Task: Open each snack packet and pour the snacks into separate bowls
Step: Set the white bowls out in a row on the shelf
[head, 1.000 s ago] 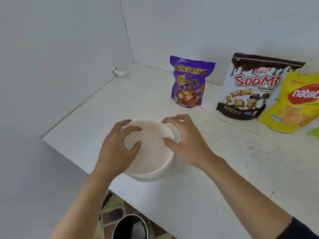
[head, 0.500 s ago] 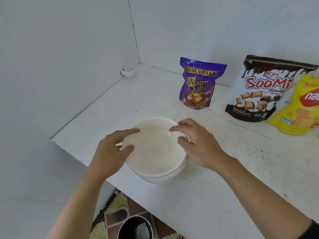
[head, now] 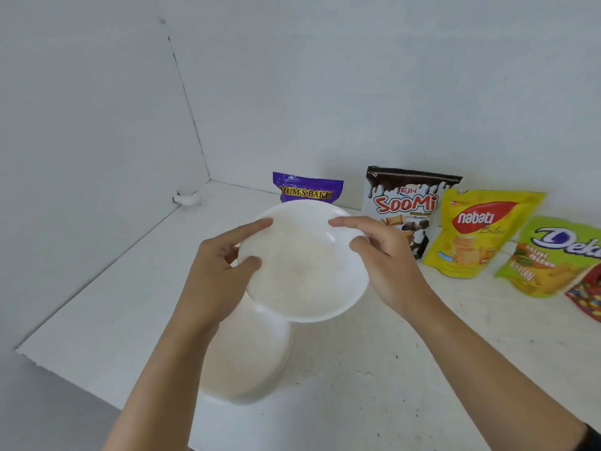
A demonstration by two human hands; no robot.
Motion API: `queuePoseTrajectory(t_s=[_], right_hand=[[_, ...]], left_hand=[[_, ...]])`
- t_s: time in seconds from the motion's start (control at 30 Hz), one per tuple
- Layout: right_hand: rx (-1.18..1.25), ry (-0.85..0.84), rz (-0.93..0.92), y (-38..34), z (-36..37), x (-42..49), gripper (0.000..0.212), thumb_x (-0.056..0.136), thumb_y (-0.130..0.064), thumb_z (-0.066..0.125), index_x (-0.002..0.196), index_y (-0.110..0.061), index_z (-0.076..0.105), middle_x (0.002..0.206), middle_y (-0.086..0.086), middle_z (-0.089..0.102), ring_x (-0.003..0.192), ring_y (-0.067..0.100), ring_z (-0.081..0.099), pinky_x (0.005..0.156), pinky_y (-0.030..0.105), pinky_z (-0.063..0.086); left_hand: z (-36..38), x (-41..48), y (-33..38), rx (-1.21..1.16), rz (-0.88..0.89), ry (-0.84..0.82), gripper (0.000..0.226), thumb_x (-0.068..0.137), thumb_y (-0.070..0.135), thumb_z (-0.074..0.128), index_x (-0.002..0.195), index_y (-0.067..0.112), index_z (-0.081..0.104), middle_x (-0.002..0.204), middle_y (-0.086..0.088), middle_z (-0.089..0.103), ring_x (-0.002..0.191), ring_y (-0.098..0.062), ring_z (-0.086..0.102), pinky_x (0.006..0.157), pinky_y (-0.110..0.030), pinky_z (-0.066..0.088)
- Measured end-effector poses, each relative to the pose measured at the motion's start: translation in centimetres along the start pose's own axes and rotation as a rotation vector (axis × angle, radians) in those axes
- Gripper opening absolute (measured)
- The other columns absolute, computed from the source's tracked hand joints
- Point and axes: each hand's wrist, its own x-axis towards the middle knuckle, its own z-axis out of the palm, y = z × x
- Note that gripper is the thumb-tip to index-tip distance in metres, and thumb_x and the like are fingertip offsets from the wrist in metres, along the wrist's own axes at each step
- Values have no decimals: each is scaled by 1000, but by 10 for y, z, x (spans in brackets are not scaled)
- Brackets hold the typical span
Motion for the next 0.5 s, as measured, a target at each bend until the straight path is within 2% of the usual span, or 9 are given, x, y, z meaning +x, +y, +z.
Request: queuePoseTrajectory(t_s=[0.07, 0.13, 0.2, 0.3, 0.33, 0.43, 0.5], right_hand=[[39, 95, 13, 9, -24, -4, 39, 85, -7, 51, 107, -25, 77, 102, 9, 72, 88, 43, 53, 69, 29, 39], [49, 179, 41, 19, -47, -11, 37, 84, -6, 53, 103, -26, 79, 104, 18, 69, 95, 44, 52, 72, 32, 39], [33, 252, 77, 29, -68, -20, 35, 87, 1, 57, 99, -23, 79, 100, 6, 72, 89, 33, 56, 71, 27, 41], [-4, 320, 112, 46, -93, -36, 37, 85, 9, 58, 94, -19, 79, 100, -8, 74, 76, -1, 57, 68, 9, 40], [-13, 332, 124, 54, -99, -41, 36, 85, 10, 58, 93, -18, 79, 100, -9, 74, 76, -4, 56, 67, 8, 41], [-39, 345, 191, 86, -114, -53, 35, 83, 9, 60, 90, -19, 79, 99, -9, 74, 71, -1, 56, 62, 9, 40], [-72, 324, 253, 106, -118, -57, 35, 84, 7, 60, 90, -22, 79, 99, -11, 74, 73, 0, 59, 62, 9, 41]], left_hand=[[29, 7, 0, -22, 9, -31, 62, 88, -15, 54, 118, 34, 75, 119, 10, 74, 106, -17, 70, 84, -30, 59], [59, 11, -2, -37, 12, -55, 63, 88, -16, 53, 115, 36, 75, 118, 7, 74, 104, -22, 70, 81, -28, 60], [89, 12, -8, -28, 20, -55, 65, 86, -16, 53, 110, 41, 75, 119, 4, 73, 102, -25, 70, 78, -27, 59], [128, 8, -24, 24, 26, -29, 65, 82, -13, 56, 107, 44, 76, 121, 3, 71, 101, -24, 68, 79, -33, 58], [139, 7, -31, 37, 19, -26, 63, 81, -12, 57, 107, 42, 76, 120, 3, 71, 100, -23, 68, 78, -33, 57], [166, 4, -52, 66, -42, -25, 57, 80, -13, 60, 101, 38, 77, 115, 4, 73, 94, -21, 68, 66, -18, 49], [178, 3, -64, 95, -103, -34, 55, 82, -12, 61, 98, 38, 76, 117, 7, 72, 93, -20, 67, 62, -14, 47]])
